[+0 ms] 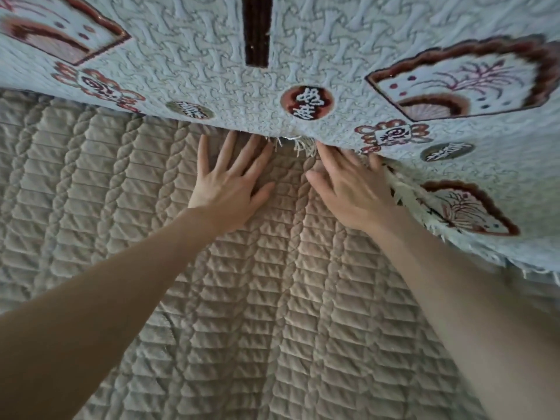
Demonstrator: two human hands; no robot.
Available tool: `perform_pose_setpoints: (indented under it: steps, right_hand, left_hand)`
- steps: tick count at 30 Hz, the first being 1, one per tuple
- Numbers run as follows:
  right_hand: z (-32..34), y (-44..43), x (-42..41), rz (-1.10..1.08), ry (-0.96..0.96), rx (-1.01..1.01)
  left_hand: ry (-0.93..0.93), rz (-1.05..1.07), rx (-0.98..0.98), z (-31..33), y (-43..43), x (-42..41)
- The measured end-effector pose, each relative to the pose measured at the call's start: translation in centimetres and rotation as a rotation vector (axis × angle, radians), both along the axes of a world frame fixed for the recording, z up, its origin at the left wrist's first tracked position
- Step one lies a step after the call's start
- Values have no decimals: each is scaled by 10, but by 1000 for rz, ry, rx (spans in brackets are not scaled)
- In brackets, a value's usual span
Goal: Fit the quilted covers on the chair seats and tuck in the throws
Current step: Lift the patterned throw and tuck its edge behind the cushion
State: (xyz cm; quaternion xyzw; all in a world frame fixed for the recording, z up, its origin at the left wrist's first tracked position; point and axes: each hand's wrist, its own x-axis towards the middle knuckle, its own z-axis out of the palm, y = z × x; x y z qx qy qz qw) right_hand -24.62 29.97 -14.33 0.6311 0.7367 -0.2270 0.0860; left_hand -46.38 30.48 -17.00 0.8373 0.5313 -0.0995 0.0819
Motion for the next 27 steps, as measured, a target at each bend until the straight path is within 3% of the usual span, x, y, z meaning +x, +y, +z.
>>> perform_pose_setpoints:
  steps: [5, 10, 15, 19, 22, 27]
  right_hand:
    - [4, -36, -18, -61, -24, 78]
    - [0, -30, 6, -176, -46, -16]
    - [3, -9, 22, -112, -106, -79]
    - [12, -44, 15, -275, -32, -44]
    - [18, -58, 23, -413, 81, -135]
    - [11, -16, 61, -361, -19, -225]
  left_hand:
    - [-43, -69, -62, 9, 24, 20]
    - [-21, 6, -125, 3, 31, 41]
    - [-32, -93, -104, 11, 14, 31]
    - [-91, -107, -156, 13, 29, 49]
    - [-48, -56, -201, 8, 37, 61]
    - [-72, -102, -146, 9, 13, 66]
